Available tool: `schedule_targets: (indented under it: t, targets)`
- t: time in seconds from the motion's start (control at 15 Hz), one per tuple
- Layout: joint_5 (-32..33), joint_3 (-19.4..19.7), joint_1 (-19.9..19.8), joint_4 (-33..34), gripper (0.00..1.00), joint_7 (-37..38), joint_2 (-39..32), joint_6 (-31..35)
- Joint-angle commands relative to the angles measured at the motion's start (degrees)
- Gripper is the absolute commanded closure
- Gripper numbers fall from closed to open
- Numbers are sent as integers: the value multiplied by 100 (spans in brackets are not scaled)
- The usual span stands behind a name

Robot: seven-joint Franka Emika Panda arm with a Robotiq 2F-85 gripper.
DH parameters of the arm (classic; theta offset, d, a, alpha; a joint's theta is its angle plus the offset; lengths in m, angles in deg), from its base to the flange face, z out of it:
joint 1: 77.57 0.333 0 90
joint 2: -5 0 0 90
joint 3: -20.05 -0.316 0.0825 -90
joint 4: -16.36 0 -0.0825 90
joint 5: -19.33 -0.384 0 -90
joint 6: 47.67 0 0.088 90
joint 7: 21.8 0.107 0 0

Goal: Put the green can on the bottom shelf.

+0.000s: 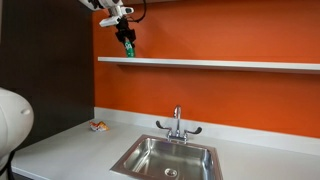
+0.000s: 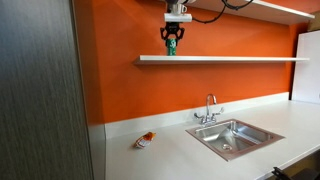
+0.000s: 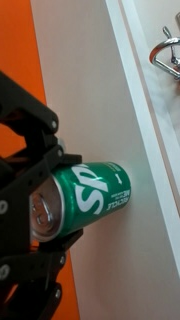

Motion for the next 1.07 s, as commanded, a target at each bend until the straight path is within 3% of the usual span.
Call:
schedule_targets:
  t: [0.0,1.0]
  targets:
    - [-62,-10,4,531,62,-130,-263,-362]
    - [-96,-14,45,1345,62,-68,-752,-1101]
